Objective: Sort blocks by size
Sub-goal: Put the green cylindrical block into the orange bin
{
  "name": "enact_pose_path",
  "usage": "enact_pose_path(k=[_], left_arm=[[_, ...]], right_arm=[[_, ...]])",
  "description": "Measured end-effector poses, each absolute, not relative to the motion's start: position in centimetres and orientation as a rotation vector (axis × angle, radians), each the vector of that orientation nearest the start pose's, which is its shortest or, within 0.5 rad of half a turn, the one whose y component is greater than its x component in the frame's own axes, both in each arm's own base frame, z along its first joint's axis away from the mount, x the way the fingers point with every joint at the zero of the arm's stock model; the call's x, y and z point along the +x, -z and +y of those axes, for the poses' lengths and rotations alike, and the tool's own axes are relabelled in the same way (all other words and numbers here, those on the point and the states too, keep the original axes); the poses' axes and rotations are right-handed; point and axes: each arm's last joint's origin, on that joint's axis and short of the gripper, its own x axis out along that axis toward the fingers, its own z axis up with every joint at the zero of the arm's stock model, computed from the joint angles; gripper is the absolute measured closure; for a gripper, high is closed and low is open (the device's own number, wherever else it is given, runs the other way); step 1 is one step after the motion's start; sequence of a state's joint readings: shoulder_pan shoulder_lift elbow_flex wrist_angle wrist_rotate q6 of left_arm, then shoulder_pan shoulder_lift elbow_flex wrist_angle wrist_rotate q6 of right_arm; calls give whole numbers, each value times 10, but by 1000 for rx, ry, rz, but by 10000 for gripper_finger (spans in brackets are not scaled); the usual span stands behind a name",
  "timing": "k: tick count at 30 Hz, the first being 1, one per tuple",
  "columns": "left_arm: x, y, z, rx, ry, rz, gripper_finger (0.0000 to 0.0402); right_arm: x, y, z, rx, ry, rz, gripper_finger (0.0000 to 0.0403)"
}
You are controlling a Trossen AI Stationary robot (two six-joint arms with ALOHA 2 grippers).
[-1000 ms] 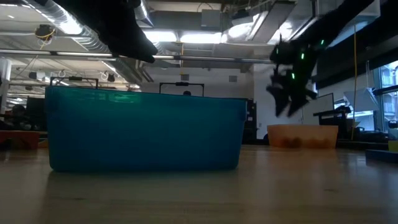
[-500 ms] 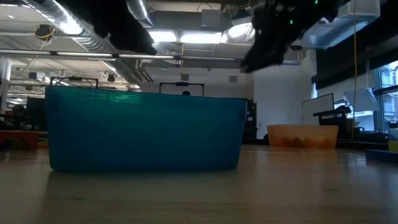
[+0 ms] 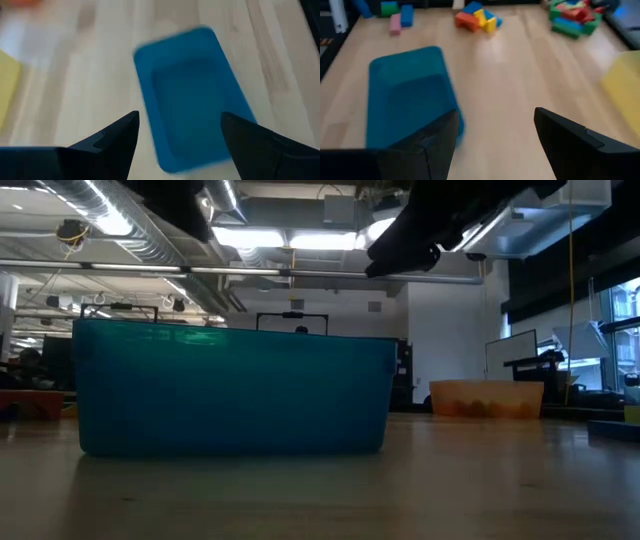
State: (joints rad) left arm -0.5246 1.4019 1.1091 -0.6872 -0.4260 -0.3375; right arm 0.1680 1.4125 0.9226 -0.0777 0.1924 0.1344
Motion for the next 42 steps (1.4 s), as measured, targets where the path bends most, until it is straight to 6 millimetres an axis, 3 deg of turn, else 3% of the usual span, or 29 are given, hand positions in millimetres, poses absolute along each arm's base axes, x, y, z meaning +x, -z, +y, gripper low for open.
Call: enact_pose_path(k=[8,13,19,28,34,42], left_arm=[[242,-271,-169,-38,-145,1142,137],[226,-258,-185,-320,-273,1348,137],[202,-245,-204,-530,-455,1509,137],[168,-217,-217,-713,-693,1663,137],[156,-194,-228,-822,-686,1692,137],[139,-173,-227,-840,-779,1743,137]], right_arm=[[317,-235,84,104,3,466,141],[318,-241,96,126,-29,391,141],[316,-245,114,134,-63,328,141],[319,-228,134,179,-39,327,141],[320,-225,141,233,-42,309,141],[316,-230,152,240,-50,257,141]])
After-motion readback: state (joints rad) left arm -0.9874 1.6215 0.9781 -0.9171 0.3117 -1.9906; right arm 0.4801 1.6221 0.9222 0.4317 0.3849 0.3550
